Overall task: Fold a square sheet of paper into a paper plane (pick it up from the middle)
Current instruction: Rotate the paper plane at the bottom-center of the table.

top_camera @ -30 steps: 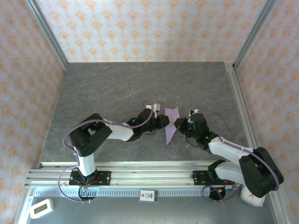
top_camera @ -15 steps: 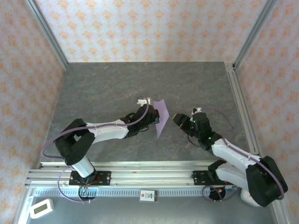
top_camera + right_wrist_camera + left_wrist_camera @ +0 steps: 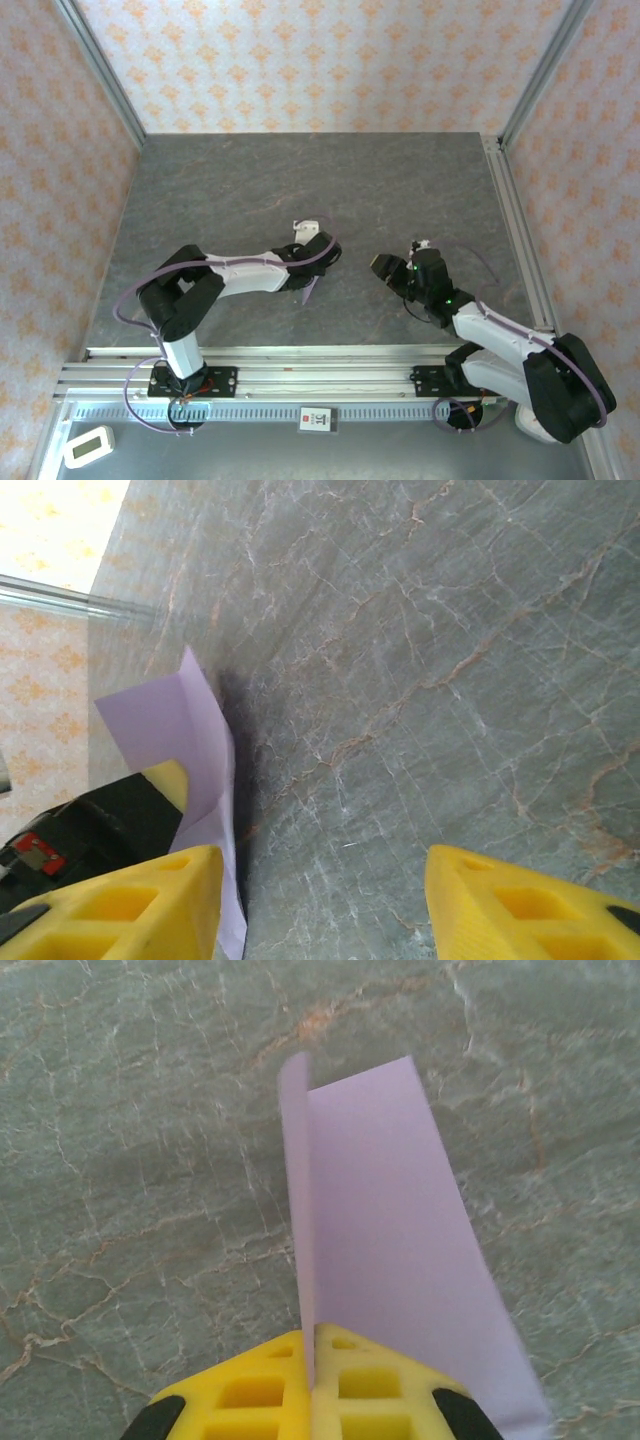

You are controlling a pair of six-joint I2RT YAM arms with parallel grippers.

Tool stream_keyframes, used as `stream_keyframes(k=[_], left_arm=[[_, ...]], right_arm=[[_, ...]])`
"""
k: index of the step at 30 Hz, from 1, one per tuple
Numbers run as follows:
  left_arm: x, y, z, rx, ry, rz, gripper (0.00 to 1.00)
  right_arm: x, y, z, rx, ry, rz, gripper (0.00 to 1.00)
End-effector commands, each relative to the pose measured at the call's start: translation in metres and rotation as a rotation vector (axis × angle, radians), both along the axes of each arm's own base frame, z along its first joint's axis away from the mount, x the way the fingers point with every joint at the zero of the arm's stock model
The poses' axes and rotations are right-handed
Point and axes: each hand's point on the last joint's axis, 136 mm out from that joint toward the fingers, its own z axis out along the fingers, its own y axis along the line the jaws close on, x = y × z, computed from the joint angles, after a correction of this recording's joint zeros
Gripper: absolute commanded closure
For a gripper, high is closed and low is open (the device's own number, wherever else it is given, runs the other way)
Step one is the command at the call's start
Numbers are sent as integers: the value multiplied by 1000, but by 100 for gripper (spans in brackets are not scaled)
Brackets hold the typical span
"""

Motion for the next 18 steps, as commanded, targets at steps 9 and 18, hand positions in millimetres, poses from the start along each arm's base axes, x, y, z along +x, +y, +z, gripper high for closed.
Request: stream_keyframes(k=[9,18], left_arm=[[-8,5,-11,112,14,-45,56],[-8,1,-17,112,24,-66,37]], right_arm=[[0,4,8,24,-32,9,48],[-1,4,4,20,-26,15,49]])
